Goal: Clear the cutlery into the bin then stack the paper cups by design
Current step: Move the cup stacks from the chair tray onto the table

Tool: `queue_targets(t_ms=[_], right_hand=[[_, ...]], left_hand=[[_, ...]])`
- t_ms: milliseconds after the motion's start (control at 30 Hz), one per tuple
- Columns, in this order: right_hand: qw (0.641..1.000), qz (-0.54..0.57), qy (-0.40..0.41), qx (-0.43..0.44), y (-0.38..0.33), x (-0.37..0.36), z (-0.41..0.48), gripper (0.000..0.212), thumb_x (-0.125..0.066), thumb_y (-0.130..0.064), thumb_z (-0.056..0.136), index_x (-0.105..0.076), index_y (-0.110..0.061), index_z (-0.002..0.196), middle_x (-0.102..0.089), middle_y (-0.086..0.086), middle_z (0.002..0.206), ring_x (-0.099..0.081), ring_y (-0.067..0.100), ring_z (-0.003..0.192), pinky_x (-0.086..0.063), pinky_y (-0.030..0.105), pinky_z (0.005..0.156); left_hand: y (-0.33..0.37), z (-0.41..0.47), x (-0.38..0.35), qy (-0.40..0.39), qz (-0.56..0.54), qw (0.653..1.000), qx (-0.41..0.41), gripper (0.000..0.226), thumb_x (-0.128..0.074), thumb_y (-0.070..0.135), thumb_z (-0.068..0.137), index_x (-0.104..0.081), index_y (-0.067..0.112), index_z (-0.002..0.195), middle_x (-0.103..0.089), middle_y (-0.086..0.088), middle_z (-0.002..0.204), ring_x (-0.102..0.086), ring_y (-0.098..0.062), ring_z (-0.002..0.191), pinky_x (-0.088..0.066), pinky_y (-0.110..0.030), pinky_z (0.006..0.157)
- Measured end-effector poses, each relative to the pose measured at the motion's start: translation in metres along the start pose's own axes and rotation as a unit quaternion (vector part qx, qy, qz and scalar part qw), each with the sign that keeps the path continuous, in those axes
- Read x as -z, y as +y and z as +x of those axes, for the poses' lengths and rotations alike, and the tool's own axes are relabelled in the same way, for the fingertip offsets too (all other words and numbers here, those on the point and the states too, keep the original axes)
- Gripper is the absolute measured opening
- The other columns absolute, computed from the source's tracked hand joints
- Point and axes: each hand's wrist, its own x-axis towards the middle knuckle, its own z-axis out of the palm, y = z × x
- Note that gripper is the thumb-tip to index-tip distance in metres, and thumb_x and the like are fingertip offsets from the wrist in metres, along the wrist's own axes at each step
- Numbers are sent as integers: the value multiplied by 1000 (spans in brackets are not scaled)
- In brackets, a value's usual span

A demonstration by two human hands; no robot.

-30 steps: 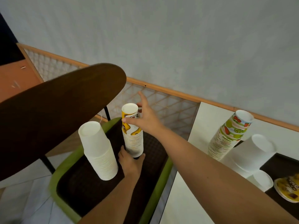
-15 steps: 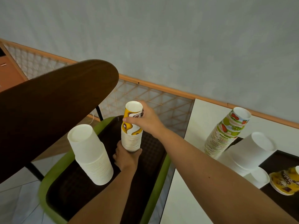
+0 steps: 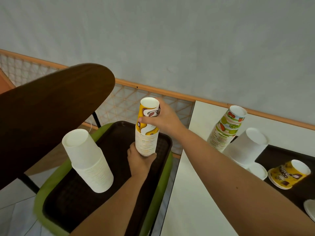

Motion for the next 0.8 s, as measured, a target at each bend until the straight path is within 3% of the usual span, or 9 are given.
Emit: queue_targets(t_ms=[133, 367, 533, 600, 700, 800], right_hand=[[1000, -16, 11, 5, -4, 23, -23, 62, -80, -24, 71, -47, -18, 123, -57, -8, 101, -56, 5, 84, -48, 16, 70], [997, -60, 37, -22, 8, 67, -82, 64, -80, -28, 71, -48, -17, 125, -60, -3, 108, -56, 12, 94, -47, 24, 79], [995, -70, 56, -41, 29, 92, -128, 62, -82, -28, 69, -48, -17, 120, -62, 0, 113, -60, 17, 101, -52, 30, 85], [994, -78, 63, -50, 39, 101, -142, 61, -82, -28, 68, -48, -18, 118, -62, -1, 111, -60, 16, 101, -52, 33, 87], [994, -70, 55, -55, 51, 112, -160, 63, -82, -25, 68, -47, -15, 119, -59, -2, 109, -58, 16, 101, -52, 33, 89], [994, -70, 51, -61, 61, 118, -174, 64, -82, -22, 69, -47, -14, 122, -59, 2, 116, -58, 18, 106, -50, 34, 93]], left_hand=[[10, -24, -15, -34, -28, 999, -26, 86, -87, 16, 58, -40, 11, 130, -49, -10, 124, -48, -23, 118, -47, -33, 90], [17, -84, -45, -85, -18, 995, -42, 86, -88, 20, 56, -42, 15, 128, -52, -4, 121, -51, -17, 112, -47, -26, 87], [15, -133, -66, -143, -68, 987, -33, 84, -88, 12, 56, -43, 14, 127, -53, -2, 121, -50, -13, 112, -45, -23, 89], [12, -148, -76, -165, -93, 981, -34, 85, -89, 15, 54, -43, 16, 126, -54, 1, 120, -52, -16, 114, -49, -29, 91], [15, -171, -84, -157, -42, 985, -55, 82, -88, 20, 58, -44, 16, 127, -55, 2, 116, -52, -13, 108, -52, -28, 89], [12, -184, -91, -155, 18, 986, -64, 83, -87, 32, 56, -45, 15, 126, -59, -3, 117, -55, -22, 110, -54, -39, 89]])
